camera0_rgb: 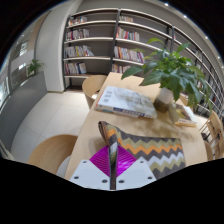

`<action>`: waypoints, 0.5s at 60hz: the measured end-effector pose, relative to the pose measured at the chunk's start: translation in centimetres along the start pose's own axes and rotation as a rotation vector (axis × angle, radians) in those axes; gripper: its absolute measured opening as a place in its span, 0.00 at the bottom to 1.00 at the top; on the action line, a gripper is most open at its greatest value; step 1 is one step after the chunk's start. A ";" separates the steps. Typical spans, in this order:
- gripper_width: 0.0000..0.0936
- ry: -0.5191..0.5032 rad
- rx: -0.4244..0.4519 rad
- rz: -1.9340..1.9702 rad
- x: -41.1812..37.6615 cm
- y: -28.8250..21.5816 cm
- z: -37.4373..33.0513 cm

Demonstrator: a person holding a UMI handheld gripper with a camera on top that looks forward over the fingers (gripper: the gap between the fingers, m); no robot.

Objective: Fold towel

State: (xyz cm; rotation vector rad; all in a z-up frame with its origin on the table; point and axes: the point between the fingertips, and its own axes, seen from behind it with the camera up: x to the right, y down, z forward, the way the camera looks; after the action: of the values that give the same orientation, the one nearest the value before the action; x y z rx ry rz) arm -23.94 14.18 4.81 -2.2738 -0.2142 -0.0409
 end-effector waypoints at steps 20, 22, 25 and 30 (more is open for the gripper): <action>0.14 0.056 0.038 -0.037 19.1 -1.1 -3.8; 0.14 0.058 0.013 -0.052 20.6 -0.3 -3.2; 0.14 0.076 -0.021 -0.075 22.5 1.5 -2.4; 0.29 0.089 -0.081 -0.068 23.8 5.0 -1.0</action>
State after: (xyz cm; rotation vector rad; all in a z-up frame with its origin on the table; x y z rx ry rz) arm 0.35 13.53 4.12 -2.3385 -0.2465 -0.1895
